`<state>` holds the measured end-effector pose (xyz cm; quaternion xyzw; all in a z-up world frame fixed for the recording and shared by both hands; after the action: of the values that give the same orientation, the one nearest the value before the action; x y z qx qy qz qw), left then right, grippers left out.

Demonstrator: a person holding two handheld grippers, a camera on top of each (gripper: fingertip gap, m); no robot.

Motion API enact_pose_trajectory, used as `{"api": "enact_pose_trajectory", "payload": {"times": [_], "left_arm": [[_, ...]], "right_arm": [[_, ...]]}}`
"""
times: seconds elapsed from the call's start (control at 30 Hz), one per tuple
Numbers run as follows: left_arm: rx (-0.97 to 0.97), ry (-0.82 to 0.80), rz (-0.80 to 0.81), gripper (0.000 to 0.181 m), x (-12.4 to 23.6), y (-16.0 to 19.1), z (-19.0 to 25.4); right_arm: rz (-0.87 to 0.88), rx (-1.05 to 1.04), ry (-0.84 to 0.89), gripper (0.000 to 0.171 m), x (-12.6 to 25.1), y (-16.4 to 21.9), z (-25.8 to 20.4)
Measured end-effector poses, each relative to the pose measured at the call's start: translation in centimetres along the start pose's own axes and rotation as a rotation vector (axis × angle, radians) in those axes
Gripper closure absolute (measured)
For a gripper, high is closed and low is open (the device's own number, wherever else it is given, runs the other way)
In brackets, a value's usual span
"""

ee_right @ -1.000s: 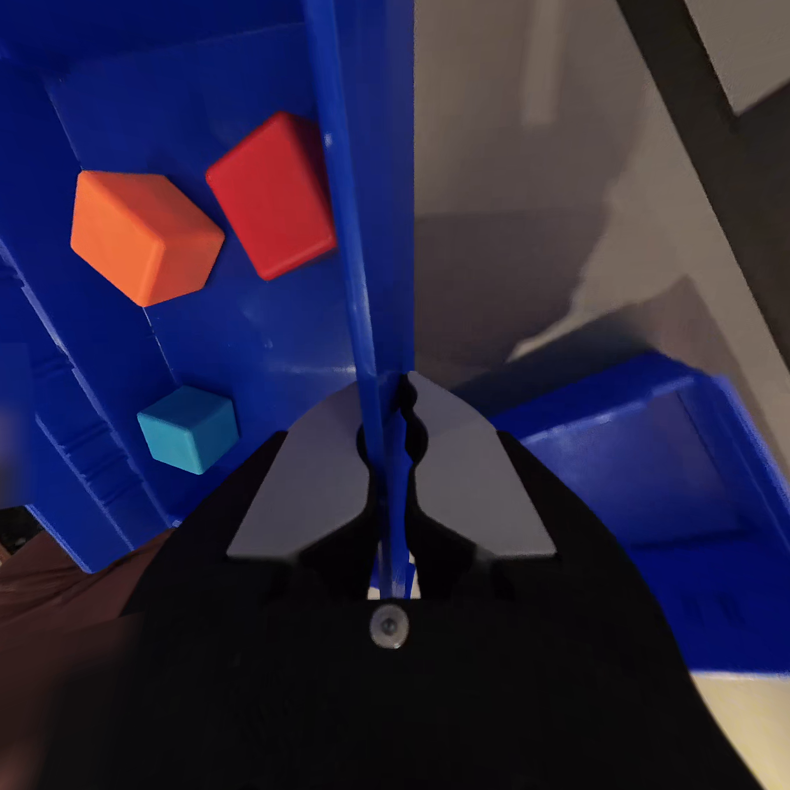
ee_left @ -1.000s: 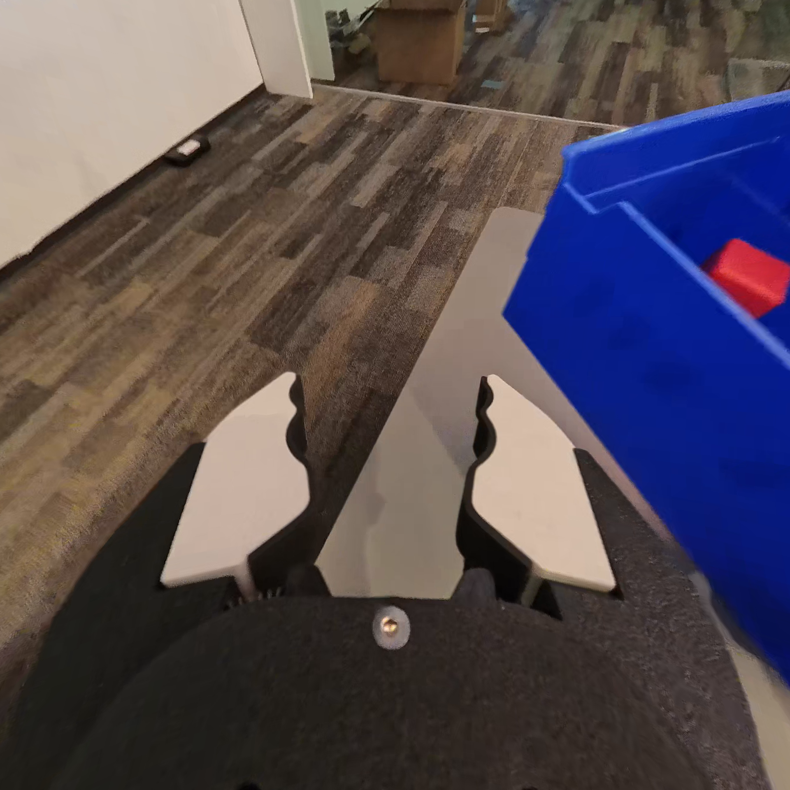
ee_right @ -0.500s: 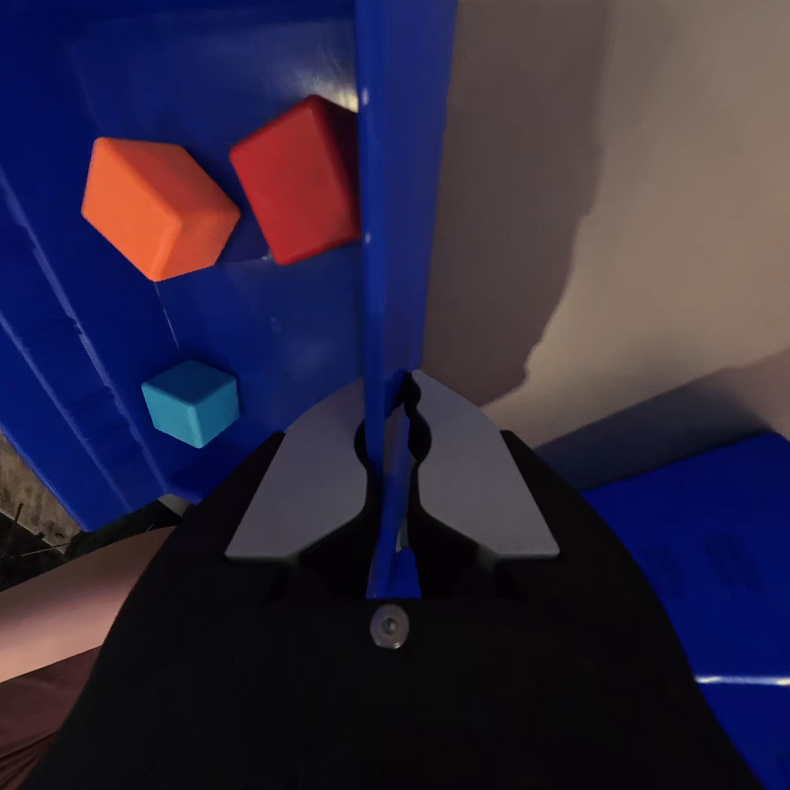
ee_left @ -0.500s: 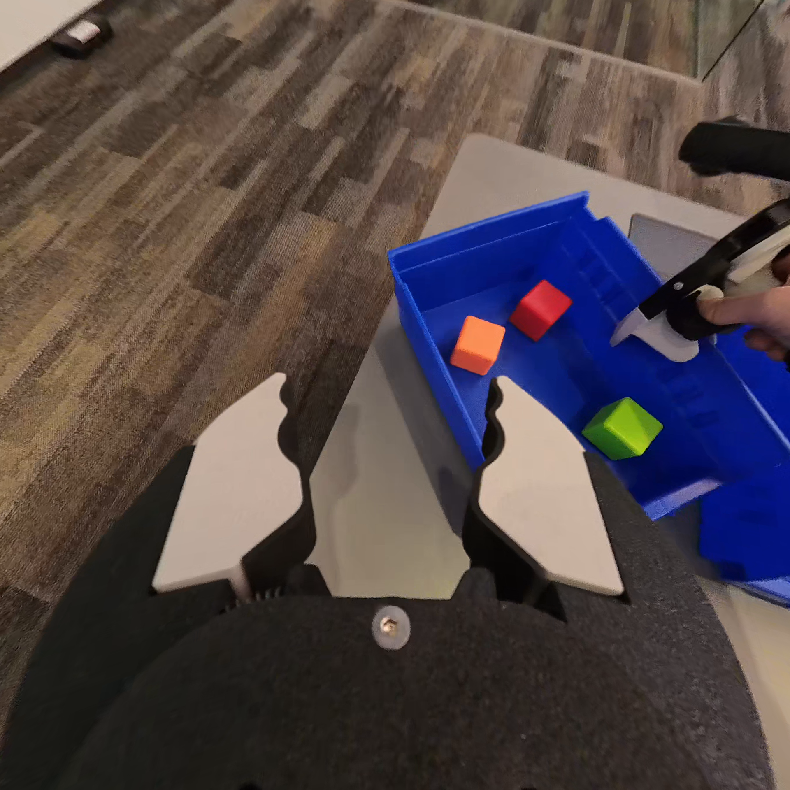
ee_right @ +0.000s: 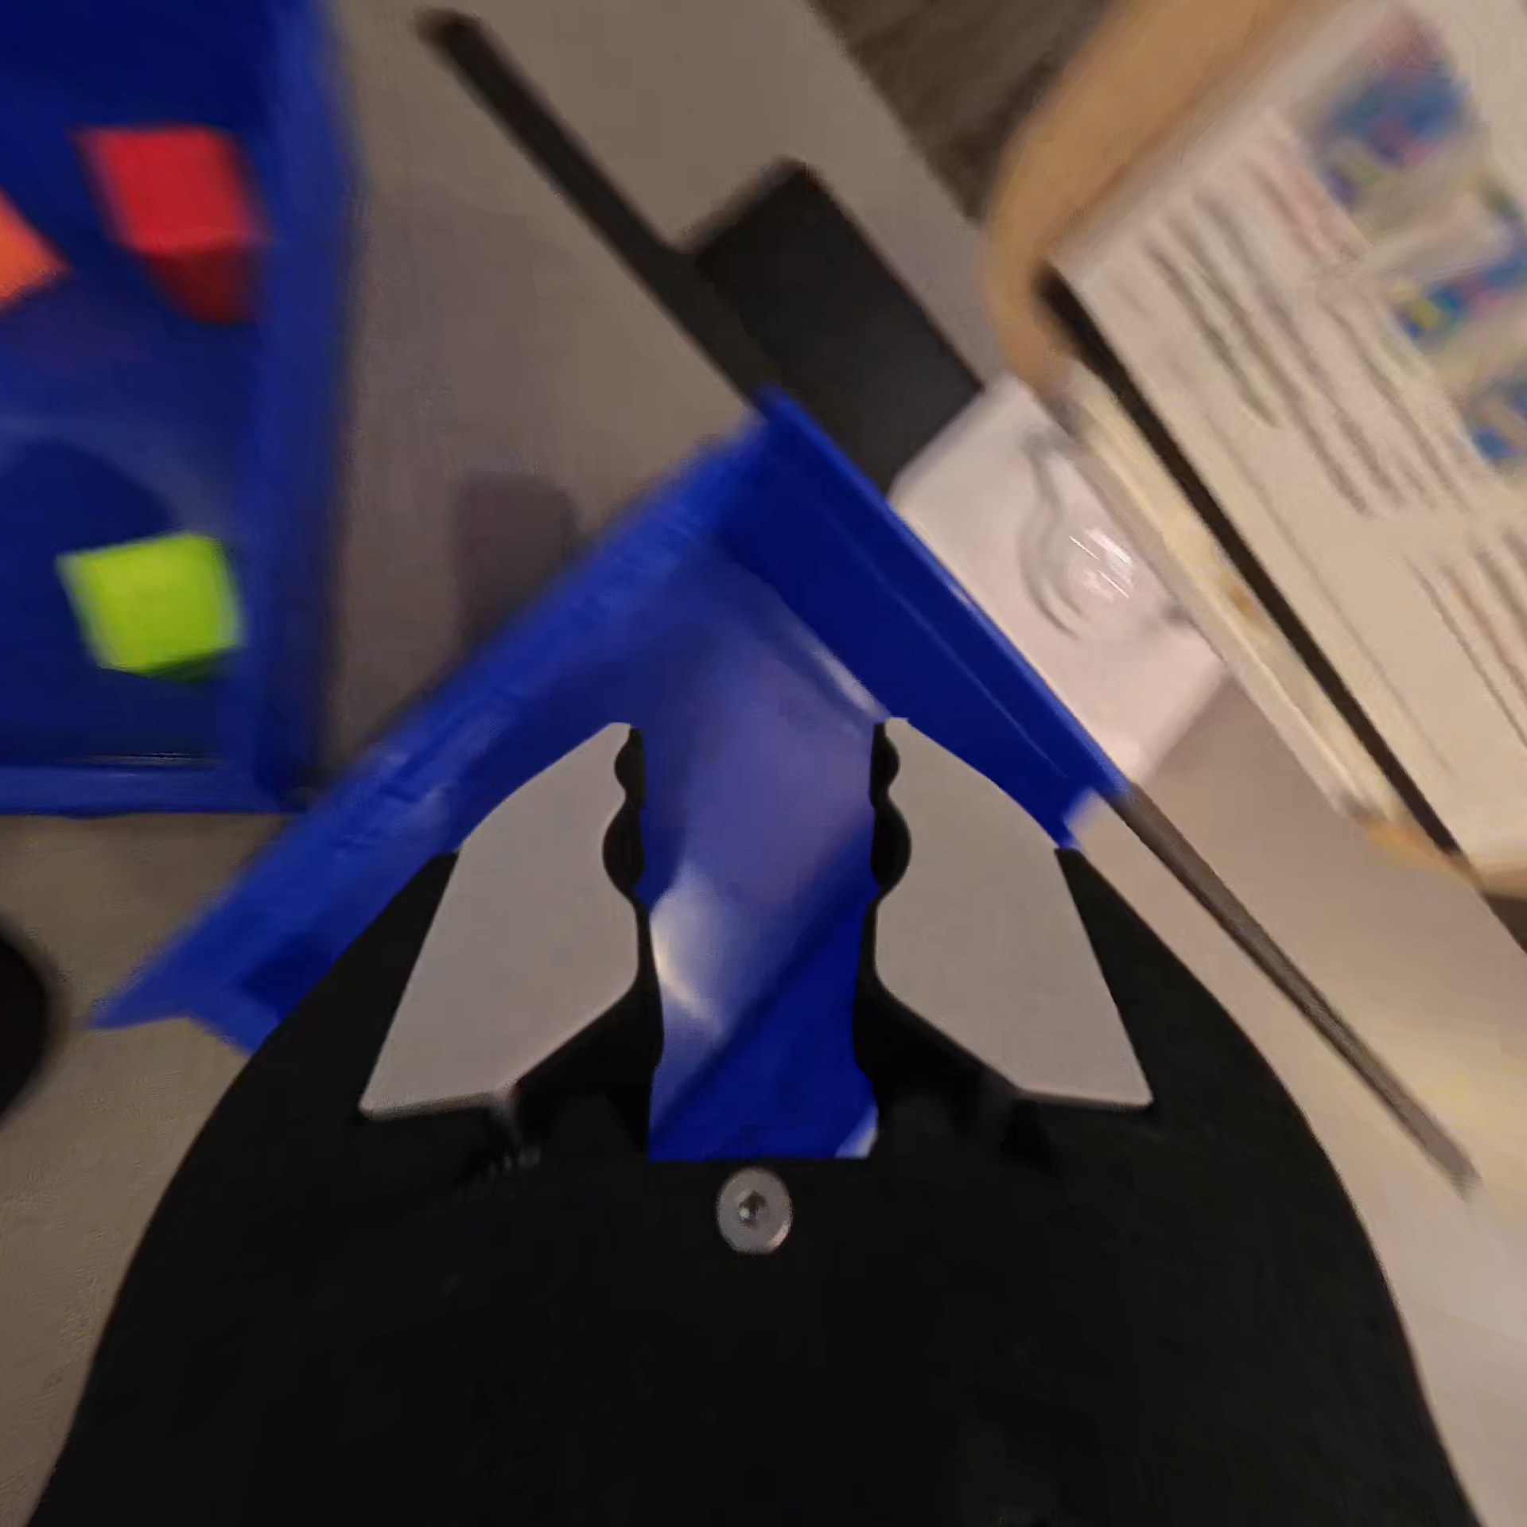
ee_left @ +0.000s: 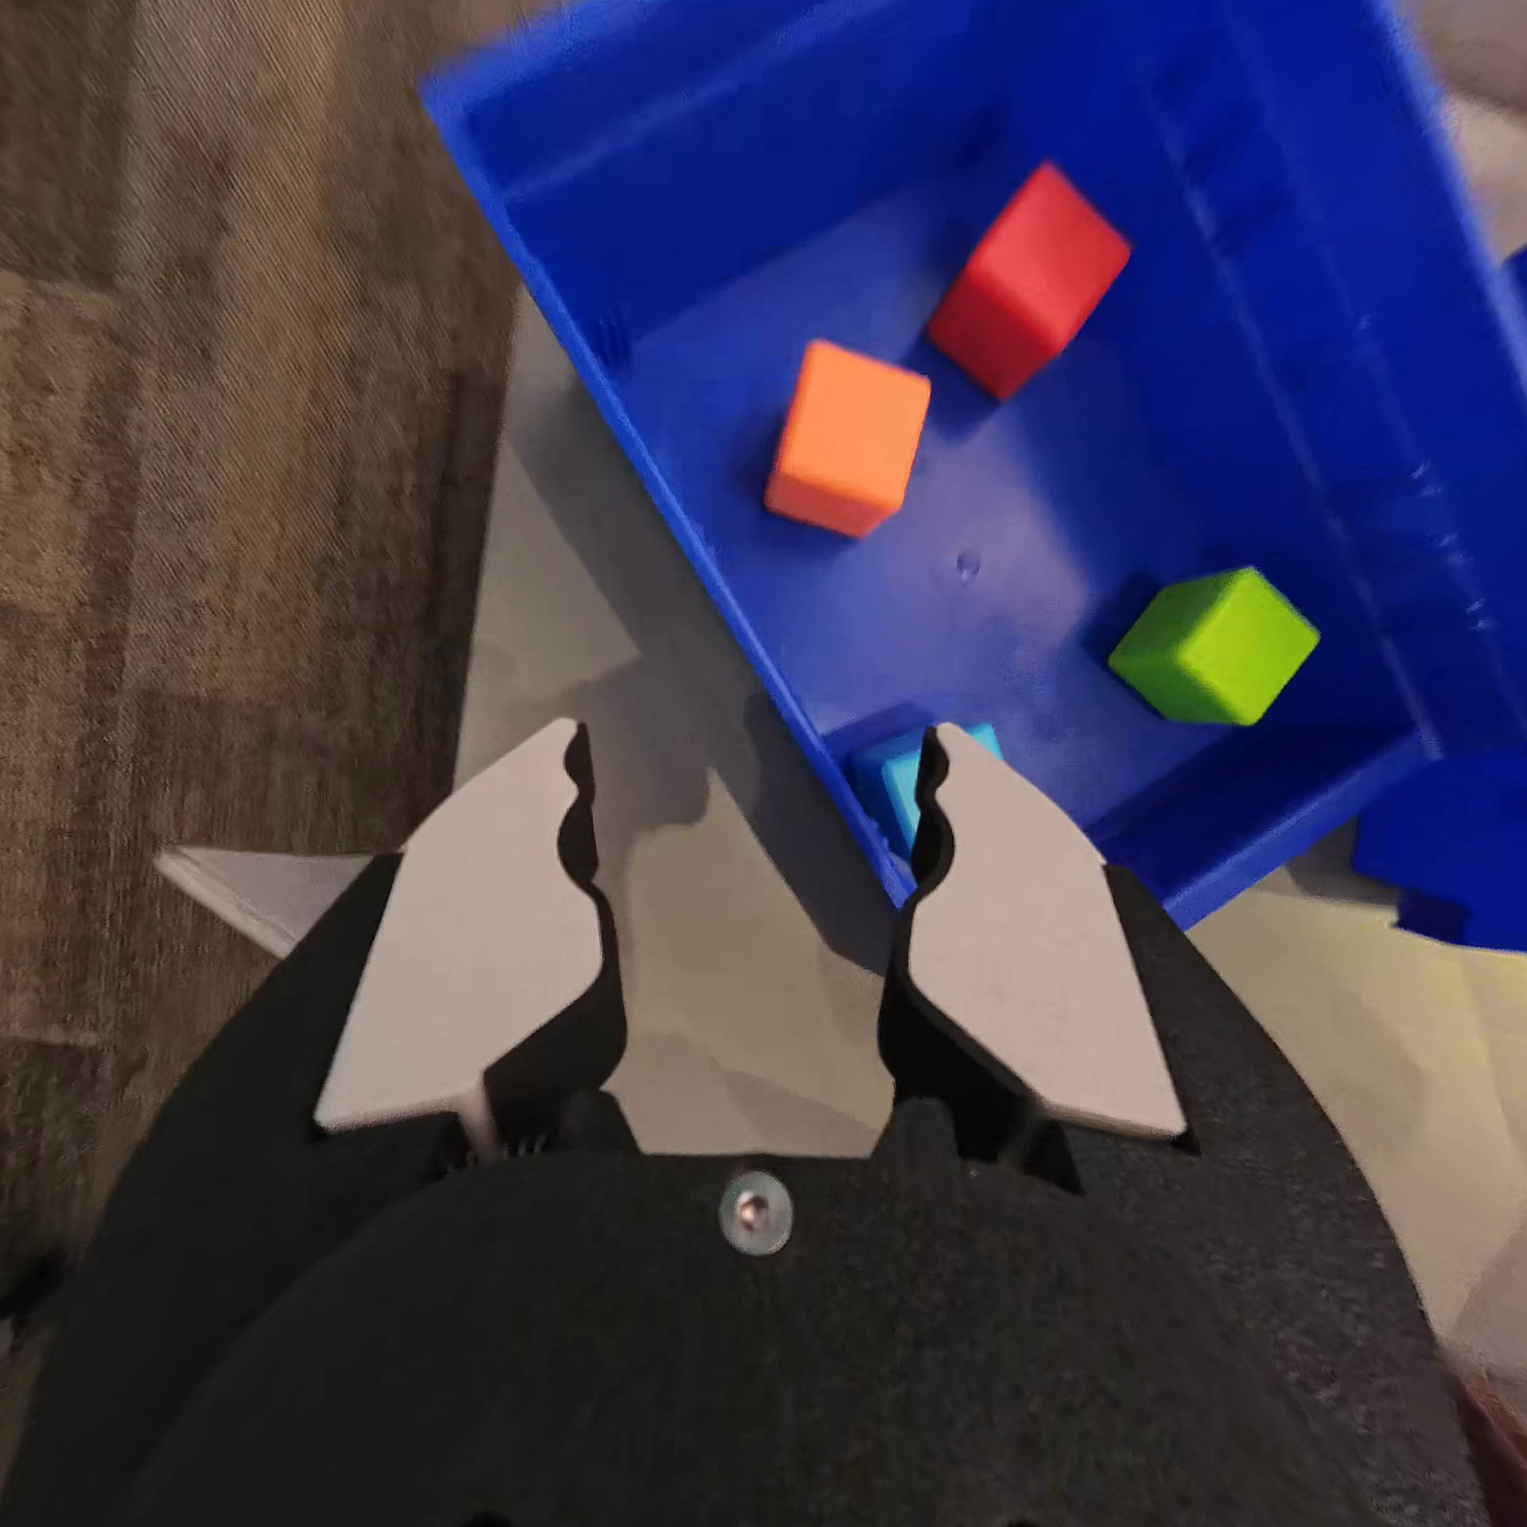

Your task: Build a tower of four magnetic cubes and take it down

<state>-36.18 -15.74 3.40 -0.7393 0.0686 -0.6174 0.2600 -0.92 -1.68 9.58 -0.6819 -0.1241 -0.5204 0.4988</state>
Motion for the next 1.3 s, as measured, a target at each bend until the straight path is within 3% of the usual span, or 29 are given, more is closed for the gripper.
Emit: {"api": "enact_pose_trajectory", "payload": {"times": [0.1, 0.2, 0.3, 0.4, 0.43, 0.63, 0.87, 1.3], "left_arm": [[-0.039, 0.014, -0.075, 0.104, -1.8, 0.0, 0.6], [-0.058, 0.044, -0.106, 0.106, -2.7, -0.1, 1.3], [-0.118, 0.041, -0.175, 0.108, -3.6, 0.2, 2.3], [-0.165, 0.057, -0.23, 0.117, -4.4, 0.4, 3.3], [-0.173, 0.064, -0.247, 0.126, -4.7, 0.4, 3.5], [-0.164, 0.023, -0.245, 0.138, -5.1, -0.1, 3.4], [-0.228, -0.027, -0.161, 0.149, -5.9, -1.5, 4.1], [-0.387, 0.004, -0.083, 0.152, -6.6, -3.2, 8.0]], "right_arm": [[-0.015, -0.211, 0.166, 0.113, 2.3, 6.5, 5.1], [-0.133, -0.363, 0.07, 0.106, 0.8, 11.6, 7.8], [-0.18, -0.442, -0.039, 0.107, -1.5, 14.2, 8.4], [-0.291, -0.477, -0.122, 0.127, -3.4, 15.6, 8.2], [-0.312, -0.49, -0.175, 0.146, -3.9, 15.8, 8.1], [-0.303, -0.607, -0.289, 0.163, -3.6, 17.1, 10.9], [-0.269, -0.644, -0.319, 0.164, -1.4, 21.2, 15.7], [-0.223, -0.82, -0.198, 0.164, 6.5, 34.0, 25.3]]}}
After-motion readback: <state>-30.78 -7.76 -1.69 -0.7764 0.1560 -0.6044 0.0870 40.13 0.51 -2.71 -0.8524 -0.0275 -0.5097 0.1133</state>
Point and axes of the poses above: each gripper's, where its closed fingertips meet, x back along the fingers, y out of its underside, z = x × y across the jaws, the point moved 10 cm from there along x, back along the fingers, and after that the axes turned 15 degrees about -y, right-handed, at the moved point
